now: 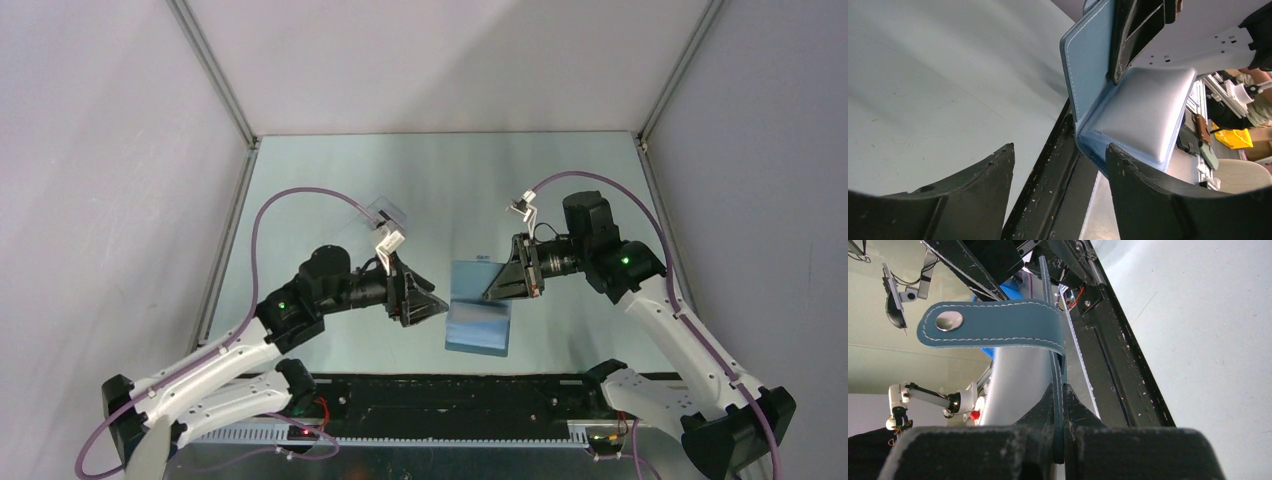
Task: Put the credit cards into the card holder
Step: Open the card holder.
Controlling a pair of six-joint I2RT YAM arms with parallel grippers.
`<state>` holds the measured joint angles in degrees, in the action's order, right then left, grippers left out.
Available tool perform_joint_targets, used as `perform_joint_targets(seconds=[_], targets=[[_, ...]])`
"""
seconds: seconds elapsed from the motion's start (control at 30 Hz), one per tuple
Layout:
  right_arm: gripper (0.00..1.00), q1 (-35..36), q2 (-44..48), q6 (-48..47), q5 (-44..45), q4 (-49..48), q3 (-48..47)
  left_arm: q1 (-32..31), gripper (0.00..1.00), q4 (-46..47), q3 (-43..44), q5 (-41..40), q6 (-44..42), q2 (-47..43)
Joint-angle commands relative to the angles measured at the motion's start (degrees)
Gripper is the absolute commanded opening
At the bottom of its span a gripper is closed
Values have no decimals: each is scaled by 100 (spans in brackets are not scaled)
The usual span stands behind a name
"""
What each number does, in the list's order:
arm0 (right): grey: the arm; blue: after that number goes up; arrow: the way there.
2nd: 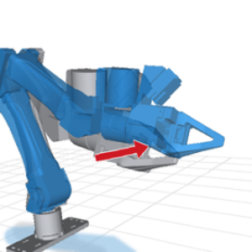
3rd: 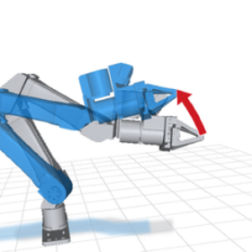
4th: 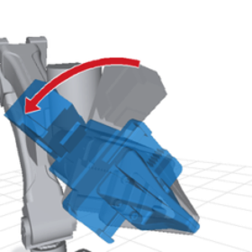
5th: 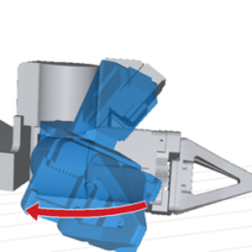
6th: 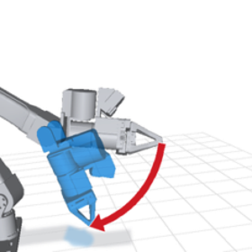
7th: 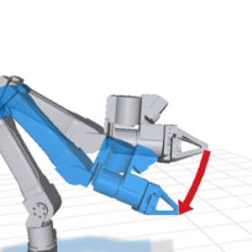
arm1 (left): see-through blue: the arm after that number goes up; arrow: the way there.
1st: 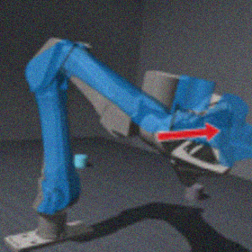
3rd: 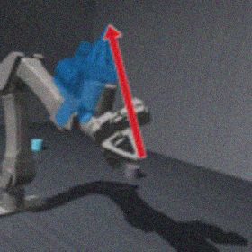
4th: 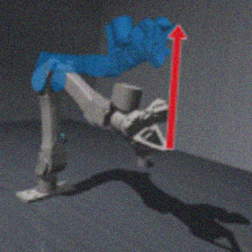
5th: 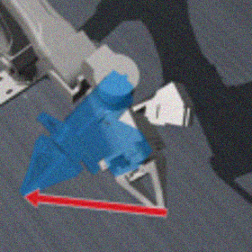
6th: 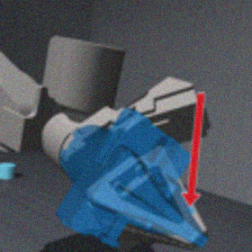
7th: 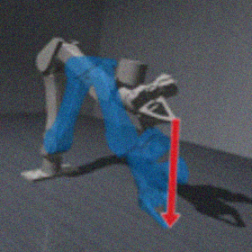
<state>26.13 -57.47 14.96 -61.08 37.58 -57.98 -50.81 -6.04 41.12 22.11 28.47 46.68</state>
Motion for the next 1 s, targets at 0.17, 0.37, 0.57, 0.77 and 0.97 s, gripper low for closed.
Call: perform_joint_targets(seconds=[0.17, 0.37, 0.57, 0.77, 0.97], targets=[[0, 2, 26, 64, -241, -238, -15, 34, 71, -183, 245, -41, -213, -69], [0, 6, 23, 84, -238, -240, -14, 36, 71, -187, 215, 1, -274, -33], [0, 6, 15, 89, -247, -238, -14, -55, 70, -60, 109, -1, -180, 100], [0, 5, 18, 89, -235, -225, -15, -151, 69, 106, 52, -45, -143, 254], [0, 6, 3, 100, -259, -221, -21, -228, 68, 204, 46, -41, -129, 340]])
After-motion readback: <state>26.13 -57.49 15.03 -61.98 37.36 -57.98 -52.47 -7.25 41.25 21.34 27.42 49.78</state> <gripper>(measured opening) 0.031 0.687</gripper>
